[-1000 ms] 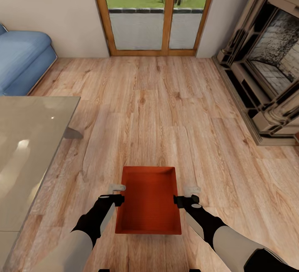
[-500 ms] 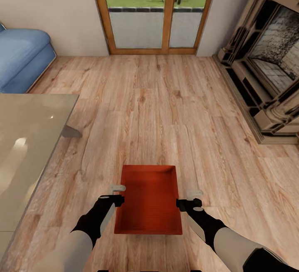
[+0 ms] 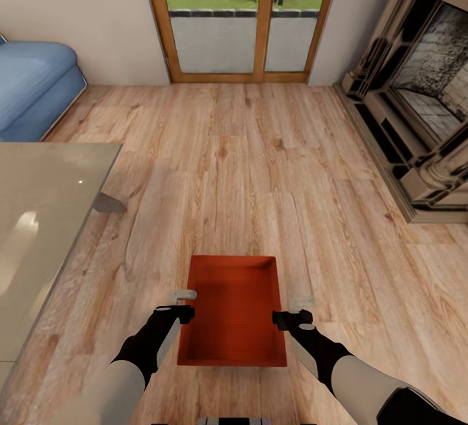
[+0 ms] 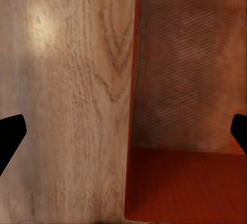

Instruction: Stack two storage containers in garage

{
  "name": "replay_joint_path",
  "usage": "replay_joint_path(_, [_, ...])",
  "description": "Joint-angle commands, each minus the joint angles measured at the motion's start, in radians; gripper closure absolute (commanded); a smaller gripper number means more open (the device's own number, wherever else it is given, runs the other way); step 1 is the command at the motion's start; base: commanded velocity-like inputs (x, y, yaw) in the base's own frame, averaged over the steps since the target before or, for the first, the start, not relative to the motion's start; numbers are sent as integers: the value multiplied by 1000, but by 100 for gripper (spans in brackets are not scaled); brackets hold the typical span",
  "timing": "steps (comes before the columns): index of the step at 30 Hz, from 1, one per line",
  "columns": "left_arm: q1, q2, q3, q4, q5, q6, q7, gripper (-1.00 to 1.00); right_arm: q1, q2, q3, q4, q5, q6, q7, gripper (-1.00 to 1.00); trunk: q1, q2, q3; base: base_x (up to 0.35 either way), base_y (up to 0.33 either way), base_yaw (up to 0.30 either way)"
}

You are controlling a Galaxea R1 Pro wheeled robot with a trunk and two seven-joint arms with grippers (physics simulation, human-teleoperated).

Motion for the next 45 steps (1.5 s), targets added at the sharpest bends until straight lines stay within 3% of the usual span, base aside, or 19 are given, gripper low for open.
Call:
replay_joint_path(1, [0,0,-1,-2,0,6,4,-100,-1,0,9,-1,-9,-1,-6,-100,4,-8,-4,0,0,0])
replay_joint_path(38, [0,0,0,-3,-1,4,4,-100,-1,0,8,-1,-9,-2,-6,-100,146,-267,-120,0,0,0])
replay_joint_path(45, [0,0,0,-3,-1,4,4,-100,-1,0,9,0,-9,-2,-6,-100,150,-274,-123,0,0,0])
